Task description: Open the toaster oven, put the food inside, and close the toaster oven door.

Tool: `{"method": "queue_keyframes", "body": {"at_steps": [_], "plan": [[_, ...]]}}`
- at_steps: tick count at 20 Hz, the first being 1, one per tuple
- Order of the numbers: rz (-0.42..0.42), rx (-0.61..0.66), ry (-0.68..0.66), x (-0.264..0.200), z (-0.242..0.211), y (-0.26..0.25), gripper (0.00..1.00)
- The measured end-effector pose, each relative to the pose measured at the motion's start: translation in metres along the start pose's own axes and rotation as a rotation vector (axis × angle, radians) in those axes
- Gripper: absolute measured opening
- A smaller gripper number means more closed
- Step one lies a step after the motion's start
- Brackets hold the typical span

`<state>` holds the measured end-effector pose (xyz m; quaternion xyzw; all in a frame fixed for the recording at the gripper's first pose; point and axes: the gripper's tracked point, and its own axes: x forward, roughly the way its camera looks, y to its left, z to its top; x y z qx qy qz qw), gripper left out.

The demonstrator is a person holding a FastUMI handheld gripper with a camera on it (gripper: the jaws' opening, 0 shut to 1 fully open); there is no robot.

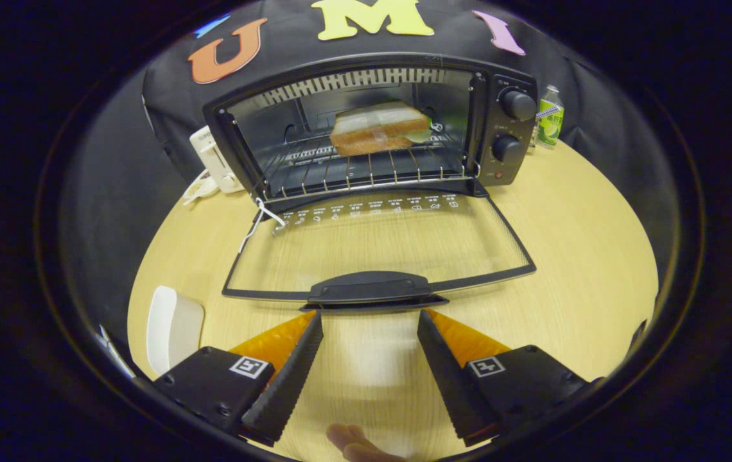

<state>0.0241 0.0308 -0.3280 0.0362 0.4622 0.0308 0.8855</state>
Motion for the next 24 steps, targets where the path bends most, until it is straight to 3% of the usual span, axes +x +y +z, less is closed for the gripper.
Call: {"method": "queue_keyframes", "body": {"at_steps": [8,17,24], "plan": [[-0.007,-0.040,-0.060,-0.011,0.015,0.001,0.98],[0.036,0.037,-0.135,-0.019,0.029,0.004,0.97],[0.019,0.058,-0.209,-0.026,0.036,0.006,0.97]]}}
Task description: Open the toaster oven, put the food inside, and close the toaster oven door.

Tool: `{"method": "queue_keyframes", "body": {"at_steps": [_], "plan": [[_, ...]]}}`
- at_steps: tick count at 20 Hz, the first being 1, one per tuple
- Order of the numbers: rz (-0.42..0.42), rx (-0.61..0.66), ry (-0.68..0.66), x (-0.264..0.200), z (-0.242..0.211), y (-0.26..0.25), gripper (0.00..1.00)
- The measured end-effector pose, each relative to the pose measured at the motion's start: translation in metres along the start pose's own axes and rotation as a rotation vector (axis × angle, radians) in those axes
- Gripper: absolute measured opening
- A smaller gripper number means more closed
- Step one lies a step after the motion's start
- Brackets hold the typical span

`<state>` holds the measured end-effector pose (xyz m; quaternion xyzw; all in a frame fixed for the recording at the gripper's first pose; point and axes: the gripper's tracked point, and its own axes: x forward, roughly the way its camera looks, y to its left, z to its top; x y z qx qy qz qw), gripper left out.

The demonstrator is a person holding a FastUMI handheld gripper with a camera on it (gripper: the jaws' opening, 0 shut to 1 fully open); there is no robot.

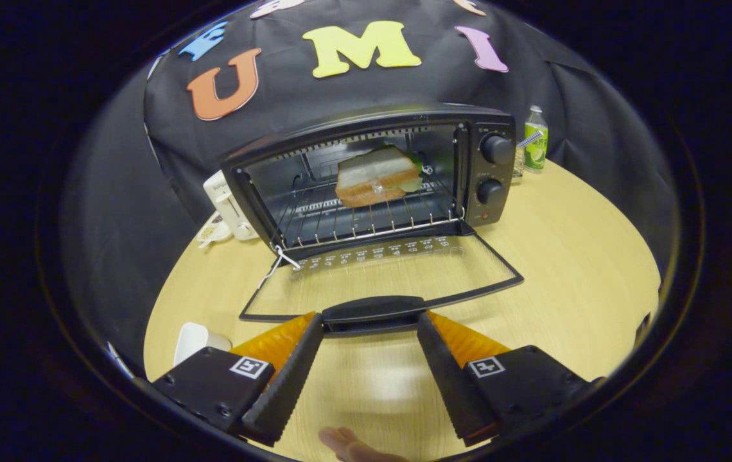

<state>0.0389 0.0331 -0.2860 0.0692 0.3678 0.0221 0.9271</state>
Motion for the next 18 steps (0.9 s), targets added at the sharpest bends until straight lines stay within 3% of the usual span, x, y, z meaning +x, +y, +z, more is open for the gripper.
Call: {"method": "queue_keyframes", "body": {"at_steps": [9,18], "plan": [[-0.013,-0.031,-0.313,-0.025,0.039,0.007,0.97],[-0.037,-0.138,-0.538,-0.031,0.069,0.017,0.97]]}}
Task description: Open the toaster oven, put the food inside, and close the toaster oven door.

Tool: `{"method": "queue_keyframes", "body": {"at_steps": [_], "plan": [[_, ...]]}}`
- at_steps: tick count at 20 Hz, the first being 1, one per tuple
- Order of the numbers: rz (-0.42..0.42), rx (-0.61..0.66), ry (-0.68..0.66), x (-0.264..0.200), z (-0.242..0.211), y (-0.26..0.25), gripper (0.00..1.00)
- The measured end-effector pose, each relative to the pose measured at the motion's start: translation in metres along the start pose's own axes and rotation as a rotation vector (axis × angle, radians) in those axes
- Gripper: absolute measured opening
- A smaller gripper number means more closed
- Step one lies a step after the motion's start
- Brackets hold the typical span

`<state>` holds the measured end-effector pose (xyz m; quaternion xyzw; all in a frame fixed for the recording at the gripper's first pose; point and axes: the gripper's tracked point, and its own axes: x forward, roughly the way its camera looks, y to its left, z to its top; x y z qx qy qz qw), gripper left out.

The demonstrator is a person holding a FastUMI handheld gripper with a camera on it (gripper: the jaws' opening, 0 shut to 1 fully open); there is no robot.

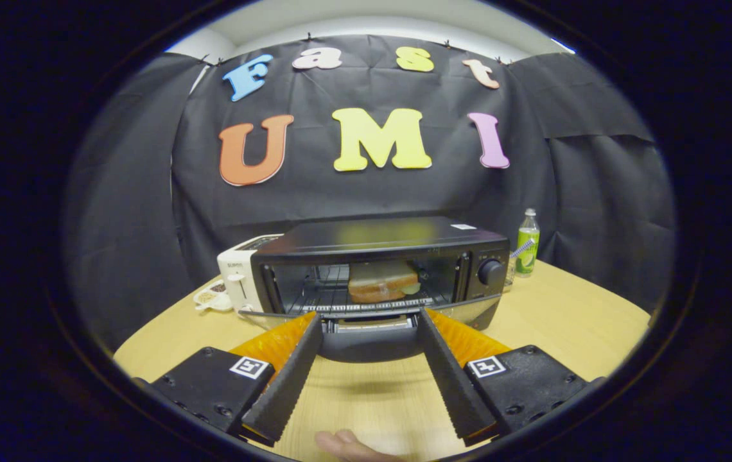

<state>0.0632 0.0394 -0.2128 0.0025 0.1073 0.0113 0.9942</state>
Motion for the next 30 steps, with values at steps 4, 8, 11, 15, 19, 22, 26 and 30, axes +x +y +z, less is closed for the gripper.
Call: {"method": "queue_keyframes", "body": {"at_steps": [4,8,11,15,19,22,26,30], "plan": [[0.011,-0.029,-0.052,0.009,0.010,0.003,0.98],[0.056,0.009,-0.045,0.014,0.015,0.008,0.97],[0.117,0.085,-0.001,0.005,0.016,0.014,0.97],[0.077,0.051,-0.001,-0.018,0.028,0.003,0.97],[0.085,0.034,-0.005,-0.050,0.046,0.001,0.97],[0.074,0.023,-0.007,-0.077,0.063,-0.007,0.97],[0.052,0.027,-0.037,-0.115,0.092,-0.023,0.97],[0.033,0.027,-0.103,-0.155,0.130,-0.040,0.97]]}}
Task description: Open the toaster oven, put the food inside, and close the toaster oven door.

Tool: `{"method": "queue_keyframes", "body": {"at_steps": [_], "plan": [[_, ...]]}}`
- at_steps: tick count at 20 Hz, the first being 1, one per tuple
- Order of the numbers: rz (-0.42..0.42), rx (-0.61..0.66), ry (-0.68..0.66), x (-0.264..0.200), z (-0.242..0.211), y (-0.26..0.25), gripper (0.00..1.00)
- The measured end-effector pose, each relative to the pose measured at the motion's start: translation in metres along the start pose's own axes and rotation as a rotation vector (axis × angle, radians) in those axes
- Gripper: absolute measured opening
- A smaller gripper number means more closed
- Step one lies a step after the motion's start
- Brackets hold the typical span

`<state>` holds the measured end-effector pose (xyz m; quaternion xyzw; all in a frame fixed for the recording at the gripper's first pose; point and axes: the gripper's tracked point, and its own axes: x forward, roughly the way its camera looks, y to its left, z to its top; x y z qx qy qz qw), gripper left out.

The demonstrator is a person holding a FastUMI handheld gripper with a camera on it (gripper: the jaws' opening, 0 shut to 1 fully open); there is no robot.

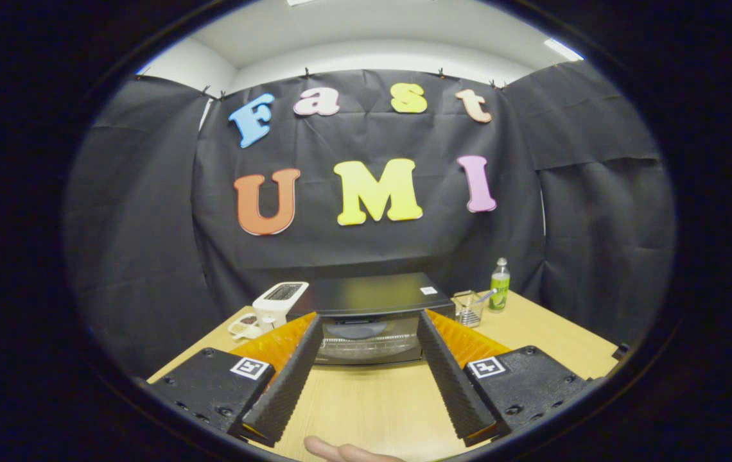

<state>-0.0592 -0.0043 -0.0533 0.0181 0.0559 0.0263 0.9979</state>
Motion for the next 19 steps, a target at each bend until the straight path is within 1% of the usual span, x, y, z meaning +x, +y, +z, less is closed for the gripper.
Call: {"method": "queue_keyframes", "body": {"at_steps": [2,5,7,9,12,15,17,19], "plan": [[-0.019,-0.018,-0.034,-0.014,0.020,-0.007,0.97],[-0.079,-0.031,-0.059,-0.034,0.044,-0.025,0.97],[-0.087,0.002,-0.059,-0.046,0.057,-0.030,0.97],[-0.075,0.028,-0.072,-0.058,0.067,-0.033,0.97],[-0.085,0.011,-0.071,-0.070,0.066,-0.040,0.97],[-0.106,-0.019,-0.090,-0.076,0.075,-0.045,0.97],[-0.116,-0.017,-0.082,-0.076,0.074,-0.047,0.97],[-0.106,-0.007,-0.072,-0.075,0.070,-0.045,0.97]]}}
